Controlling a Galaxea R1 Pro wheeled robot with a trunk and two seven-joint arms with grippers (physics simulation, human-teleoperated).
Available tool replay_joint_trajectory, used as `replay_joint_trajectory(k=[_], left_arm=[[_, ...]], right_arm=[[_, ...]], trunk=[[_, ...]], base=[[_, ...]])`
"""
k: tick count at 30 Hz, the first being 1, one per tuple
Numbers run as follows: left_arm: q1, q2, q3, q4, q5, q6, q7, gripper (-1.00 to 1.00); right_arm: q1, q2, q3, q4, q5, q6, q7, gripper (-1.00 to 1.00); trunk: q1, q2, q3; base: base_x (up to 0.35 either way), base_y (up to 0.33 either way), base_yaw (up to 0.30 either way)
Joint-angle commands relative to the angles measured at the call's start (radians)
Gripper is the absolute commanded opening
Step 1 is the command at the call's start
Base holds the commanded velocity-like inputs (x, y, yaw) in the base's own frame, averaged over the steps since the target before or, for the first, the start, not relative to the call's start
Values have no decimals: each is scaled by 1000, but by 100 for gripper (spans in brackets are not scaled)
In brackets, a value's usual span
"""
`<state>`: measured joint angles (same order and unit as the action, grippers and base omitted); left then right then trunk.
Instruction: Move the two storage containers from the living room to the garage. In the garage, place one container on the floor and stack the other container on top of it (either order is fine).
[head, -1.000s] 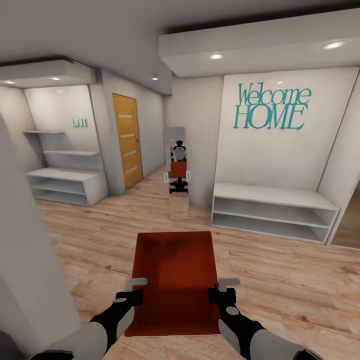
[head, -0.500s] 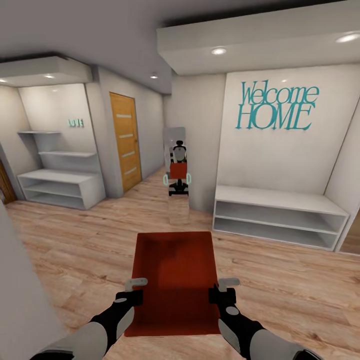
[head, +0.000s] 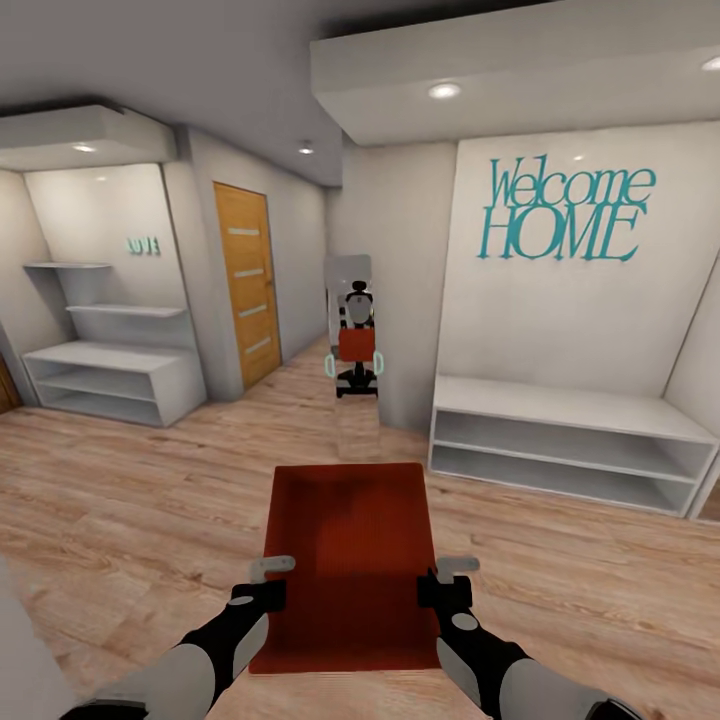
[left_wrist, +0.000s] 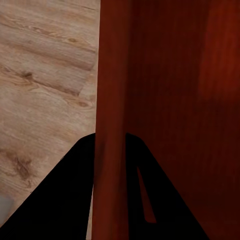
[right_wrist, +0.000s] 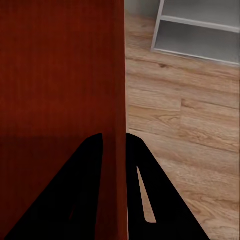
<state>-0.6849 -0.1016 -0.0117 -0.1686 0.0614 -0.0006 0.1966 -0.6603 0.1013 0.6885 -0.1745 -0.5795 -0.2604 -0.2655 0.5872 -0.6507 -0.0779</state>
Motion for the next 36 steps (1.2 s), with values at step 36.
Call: replay_joint_trajectory(k=[36], left_arm=[[0, 16, 15, 1, 9, 1, 9, -100]], right_arm=[[-2, 0, -2, -5, 21, -38, -8, -100]], trunk=[[1, -2, -2]], base=[[322, 0, 45]])
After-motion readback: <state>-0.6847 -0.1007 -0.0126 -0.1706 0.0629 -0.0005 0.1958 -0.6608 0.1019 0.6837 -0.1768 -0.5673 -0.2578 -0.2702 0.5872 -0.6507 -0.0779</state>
